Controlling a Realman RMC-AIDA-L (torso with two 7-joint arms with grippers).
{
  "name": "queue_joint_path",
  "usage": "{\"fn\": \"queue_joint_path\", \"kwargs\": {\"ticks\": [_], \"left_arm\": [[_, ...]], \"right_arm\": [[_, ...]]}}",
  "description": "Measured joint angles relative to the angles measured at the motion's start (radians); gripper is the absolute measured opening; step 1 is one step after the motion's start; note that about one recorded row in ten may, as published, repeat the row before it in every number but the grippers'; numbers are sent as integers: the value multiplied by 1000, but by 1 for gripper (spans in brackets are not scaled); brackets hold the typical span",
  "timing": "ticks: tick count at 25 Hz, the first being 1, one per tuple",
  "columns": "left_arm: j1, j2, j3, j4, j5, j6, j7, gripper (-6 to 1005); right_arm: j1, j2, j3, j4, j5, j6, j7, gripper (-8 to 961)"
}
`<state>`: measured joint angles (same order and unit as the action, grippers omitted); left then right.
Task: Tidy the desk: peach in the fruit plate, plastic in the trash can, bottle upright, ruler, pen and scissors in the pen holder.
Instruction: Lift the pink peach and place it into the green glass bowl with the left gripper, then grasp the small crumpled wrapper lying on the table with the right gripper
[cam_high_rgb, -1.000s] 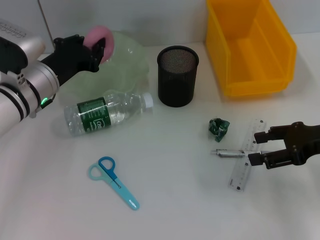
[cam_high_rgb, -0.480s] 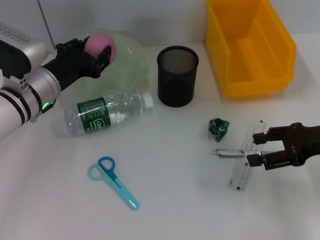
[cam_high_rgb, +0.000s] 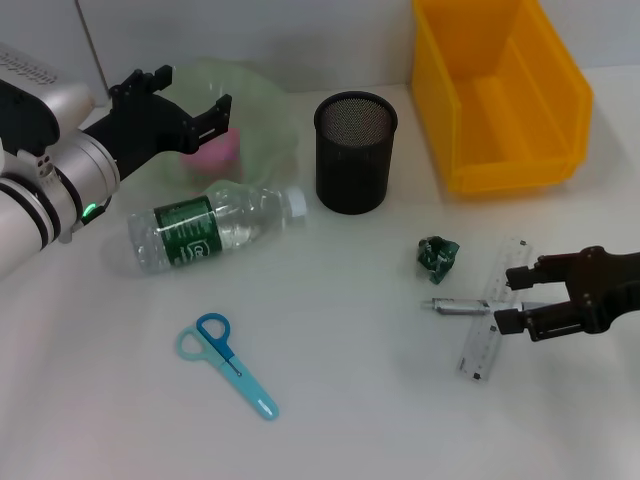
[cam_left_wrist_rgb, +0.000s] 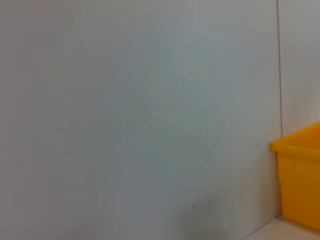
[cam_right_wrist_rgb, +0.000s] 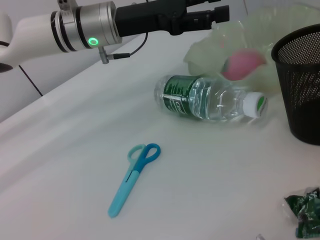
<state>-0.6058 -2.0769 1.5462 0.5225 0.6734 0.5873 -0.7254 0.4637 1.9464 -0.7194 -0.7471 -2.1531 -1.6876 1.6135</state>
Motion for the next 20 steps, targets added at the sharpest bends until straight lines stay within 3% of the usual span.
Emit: {"fn": "queue_joint_path", "kwargs": {"ticks": [5, 7, 13, 17, 20], "left_arm": [[1, 0, 0, 4, 0, 5, -13, 845], [33, 6, 6, 49, 6, 58, -107, 845], [134, 52, 16, 215, 186, 439, -484, 844], [135, 79, -29, 233, 346, 665, -670, 844], [126, 88, -75, 233, 495, 746, -753, 843]], "right_arm": [[-1, 0, 0, 0, 0, 0, 0, 812], [-1, 0, 0, -1, -1, 0, 0, 812], [-4, -1, 0, -8, -1, -1, 1, 812], [-4, -1, 0, -23, -1, -15, 5, 811], [-5, -2, 1, -26, -1, -22, 7, 811]]}}
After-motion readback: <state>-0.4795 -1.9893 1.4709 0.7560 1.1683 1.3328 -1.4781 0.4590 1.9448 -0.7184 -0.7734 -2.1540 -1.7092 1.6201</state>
